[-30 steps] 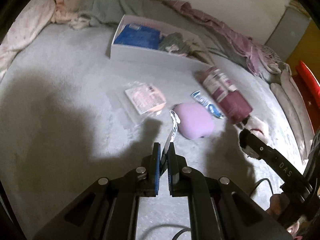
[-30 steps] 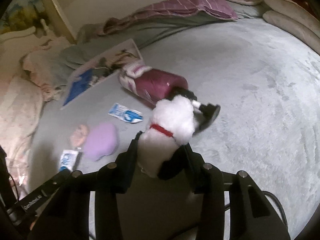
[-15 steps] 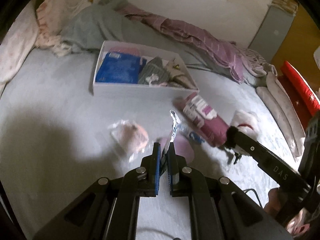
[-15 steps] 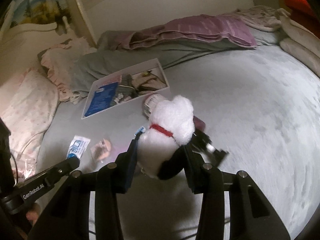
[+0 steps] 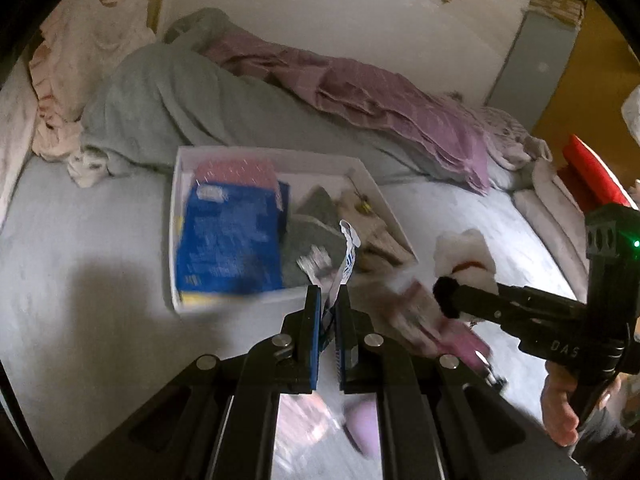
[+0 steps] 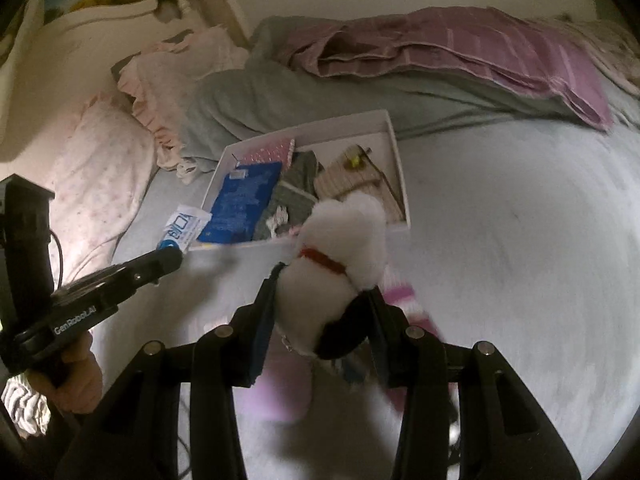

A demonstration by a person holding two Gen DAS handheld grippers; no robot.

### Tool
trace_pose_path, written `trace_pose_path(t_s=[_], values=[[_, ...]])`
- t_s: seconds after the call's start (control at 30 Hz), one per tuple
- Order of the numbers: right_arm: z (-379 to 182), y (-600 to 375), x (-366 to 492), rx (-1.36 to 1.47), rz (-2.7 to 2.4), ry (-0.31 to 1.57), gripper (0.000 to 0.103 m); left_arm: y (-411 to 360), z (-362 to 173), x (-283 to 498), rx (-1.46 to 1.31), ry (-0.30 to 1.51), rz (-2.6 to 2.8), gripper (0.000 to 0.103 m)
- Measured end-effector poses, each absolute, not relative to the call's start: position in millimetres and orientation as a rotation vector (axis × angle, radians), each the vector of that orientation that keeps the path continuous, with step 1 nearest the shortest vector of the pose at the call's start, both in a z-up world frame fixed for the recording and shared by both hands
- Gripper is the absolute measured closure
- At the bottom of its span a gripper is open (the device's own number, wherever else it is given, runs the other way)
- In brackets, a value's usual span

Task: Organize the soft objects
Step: 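Carry the panda plush into the tray with the right tool while the left tool drops the sachet there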

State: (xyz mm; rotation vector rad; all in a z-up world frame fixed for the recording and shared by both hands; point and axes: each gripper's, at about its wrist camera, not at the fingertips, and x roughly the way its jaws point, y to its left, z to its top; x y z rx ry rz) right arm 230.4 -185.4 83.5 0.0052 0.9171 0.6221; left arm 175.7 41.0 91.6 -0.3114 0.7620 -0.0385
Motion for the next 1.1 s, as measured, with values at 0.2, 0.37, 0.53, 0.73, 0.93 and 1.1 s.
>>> trace_pose_path(t_s=[0.2,0.37,0.53,0.73,0.93,1.1], values=[[79.6,-160.6,296.6,0.033,0.63,0.959,0.058,60.0,84.4,226.5,-0.343,0.753,0.015,0.098],[74.8,-140.4,344.3,0.14,0.674,1.017,0.058,69.1,65.8,272.2,-0.387,0.795,0.03,0.098],[65.1,-131.1,381.4,0.212,0.567,1.013,0.058,73.2,51.2,300.0,-0.429,0.829,0.025,0.098],[49.1,-111.1,401.5,0.197,0.478,1.017,0.055,79.2,34.4,321.5,-0.441,0.876,0.068,0.098],[58.9,-106.5,375.0,0.092,0.466,0.913,0.042,67.7,44.3,303.7,-0.321,0.834,0.098,0.069],[73.6,-103.6,356.5,0.009,0.482,0.861,0.037,63.0,51.1,288.7,-0.289,0.794,0.091,0.058]])
